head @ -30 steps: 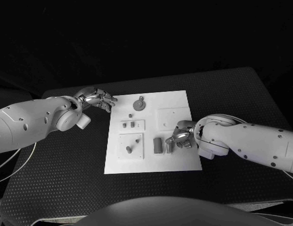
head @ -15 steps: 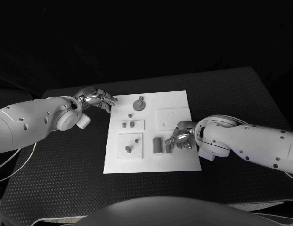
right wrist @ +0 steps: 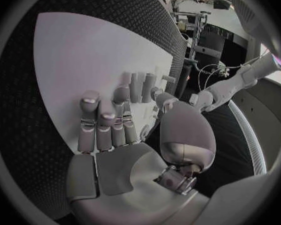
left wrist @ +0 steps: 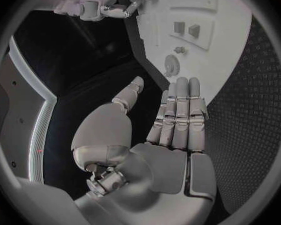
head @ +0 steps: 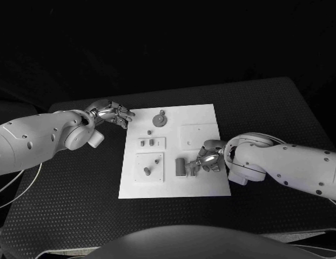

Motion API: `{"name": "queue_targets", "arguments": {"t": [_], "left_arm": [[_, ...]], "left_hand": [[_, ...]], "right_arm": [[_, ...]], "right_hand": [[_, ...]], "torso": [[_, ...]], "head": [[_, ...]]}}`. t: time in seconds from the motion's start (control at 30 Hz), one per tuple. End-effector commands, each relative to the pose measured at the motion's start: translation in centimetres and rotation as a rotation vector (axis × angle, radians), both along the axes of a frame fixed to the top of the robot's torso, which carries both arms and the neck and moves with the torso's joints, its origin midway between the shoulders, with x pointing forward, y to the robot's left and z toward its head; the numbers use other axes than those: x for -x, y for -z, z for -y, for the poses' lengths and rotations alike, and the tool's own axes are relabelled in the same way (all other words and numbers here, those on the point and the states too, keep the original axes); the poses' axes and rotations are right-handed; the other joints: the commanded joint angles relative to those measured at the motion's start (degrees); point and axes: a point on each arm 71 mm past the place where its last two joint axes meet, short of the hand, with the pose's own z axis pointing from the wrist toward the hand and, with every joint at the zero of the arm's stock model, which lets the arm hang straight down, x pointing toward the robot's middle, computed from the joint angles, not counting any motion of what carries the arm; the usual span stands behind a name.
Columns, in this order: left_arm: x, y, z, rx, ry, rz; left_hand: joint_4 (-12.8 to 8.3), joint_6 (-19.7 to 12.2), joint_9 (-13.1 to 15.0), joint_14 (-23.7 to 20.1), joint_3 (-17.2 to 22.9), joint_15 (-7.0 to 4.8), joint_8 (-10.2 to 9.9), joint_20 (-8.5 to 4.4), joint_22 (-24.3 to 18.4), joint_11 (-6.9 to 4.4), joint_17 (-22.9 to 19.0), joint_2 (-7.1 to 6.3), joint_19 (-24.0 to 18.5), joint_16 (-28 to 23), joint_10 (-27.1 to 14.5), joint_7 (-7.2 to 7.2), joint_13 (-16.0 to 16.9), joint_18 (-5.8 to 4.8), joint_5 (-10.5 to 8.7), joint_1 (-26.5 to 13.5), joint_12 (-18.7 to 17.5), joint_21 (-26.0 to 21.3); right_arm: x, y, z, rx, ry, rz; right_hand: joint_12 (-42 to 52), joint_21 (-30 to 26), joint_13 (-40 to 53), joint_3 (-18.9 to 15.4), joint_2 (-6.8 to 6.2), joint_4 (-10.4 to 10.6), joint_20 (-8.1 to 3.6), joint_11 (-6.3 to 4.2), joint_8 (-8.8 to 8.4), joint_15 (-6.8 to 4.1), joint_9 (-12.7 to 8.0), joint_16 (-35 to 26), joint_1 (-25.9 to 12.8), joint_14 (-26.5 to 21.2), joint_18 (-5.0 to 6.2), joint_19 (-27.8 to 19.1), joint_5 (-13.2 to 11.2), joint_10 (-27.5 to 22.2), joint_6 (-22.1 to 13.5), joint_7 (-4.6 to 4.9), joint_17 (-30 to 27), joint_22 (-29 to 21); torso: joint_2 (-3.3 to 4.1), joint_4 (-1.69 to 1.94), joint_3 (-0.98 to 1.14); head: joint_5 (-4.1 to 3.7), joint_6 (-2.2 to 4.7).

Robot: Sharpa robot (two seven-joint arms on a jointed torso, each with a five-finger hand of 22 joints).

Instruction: Assemble the parts on the task board

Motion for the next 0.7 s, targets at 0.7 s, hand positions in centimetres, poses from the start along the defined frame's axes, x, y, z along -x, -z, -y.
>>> {"name": "queue_targets", "arguments": {"t": [0.7], "left_arm": [[0.0, 0.0, 0.3, 0.006, 0.016, -0.005]], "left_hand": [[0.0, -0.5, -0.1, -0.1, -0.3, 0.02, 0.3, -0.03, 0.1, 0.09, 0.1, 0.23, -0.3, -0.4, -0.2, -0.01, 0.1, -0.25, 0.12, -0.6, 0.1, 0.4]], "right_arm": [[-1.0, -0.1, 0.1, -0.013, -0.002, 0.075]], "right_hand": [[0.2, 0.5, -0.5, -3.8, 11.65, -9.4, 0.45, -0.47, 0.60, -0.74, -0.5, 0.2, 6.7, 1.3, 2.75, 0.3, -0.1, 1.9, 1.6, 0.23, -0.1, 0.9]], "torso": [[0.00, -0.02, 0.02]], "head": [[0.02, 0.00]]}}
